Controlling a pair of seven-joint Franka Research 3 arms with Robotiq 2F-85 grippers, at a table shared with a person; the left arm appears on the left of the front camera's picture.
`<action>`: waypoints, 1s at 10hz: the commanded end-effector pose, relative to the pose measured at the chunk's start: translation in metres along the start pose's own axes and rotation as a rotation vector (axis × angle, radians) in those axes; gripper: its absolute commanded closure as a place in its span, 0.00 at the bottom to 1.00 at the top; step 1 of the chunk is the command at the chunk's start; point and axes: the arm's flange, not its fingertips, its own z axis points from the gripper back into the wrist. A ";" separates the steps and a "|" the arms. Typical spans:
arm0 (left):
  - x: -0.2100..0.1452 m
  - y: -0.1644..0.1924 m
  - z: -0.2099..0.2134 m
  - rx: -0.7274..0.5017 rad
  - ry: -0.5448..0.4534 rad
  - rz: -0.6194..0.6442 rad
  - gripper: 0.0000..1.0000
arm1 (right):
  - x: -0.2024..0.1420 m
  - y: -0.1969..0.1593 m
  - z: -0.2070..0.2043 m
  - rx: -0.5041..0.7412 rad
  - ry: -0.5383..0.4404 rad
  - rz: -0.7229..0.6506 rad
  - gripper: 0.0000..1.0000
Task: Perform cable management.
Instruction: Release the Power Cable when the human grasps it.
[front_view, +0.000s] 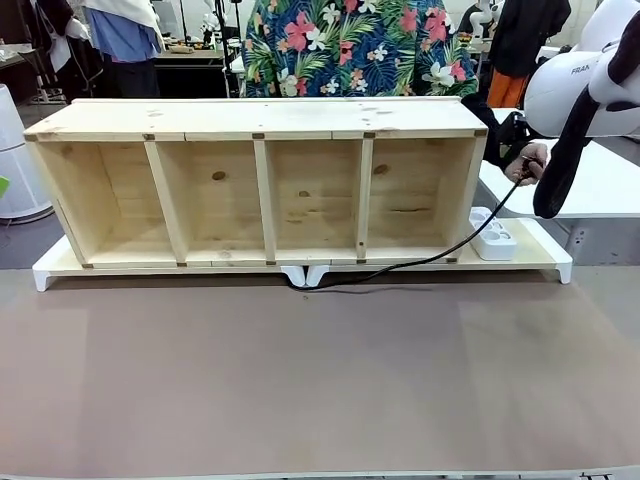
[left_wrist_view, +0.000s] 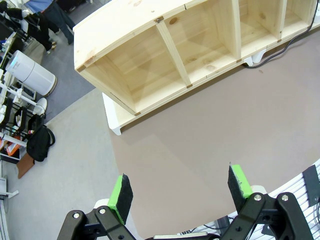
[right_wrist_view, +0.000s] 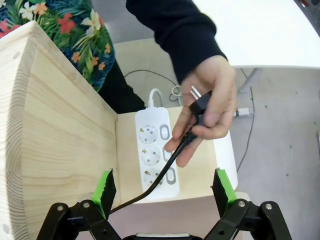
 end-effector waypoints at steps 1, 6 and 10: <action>0.001 0.001 -0.001 -0.003 -0.010 -0.003 0.00 | 0.000 0.000 -0.001 0.000 0.003 -0.005 0.00; 0.001 0.001 -0.001 -0.003 -0.010 -0.003 0.00 | 0.000 0.000 -0.001 0.000 0.003 -0.005 0.00; 0.001 0.001 -0.001 -0.003 -0.010 -0.003 0.00 | 0.000 0.000 -0.001 0.000 0.003 -0.005 0.00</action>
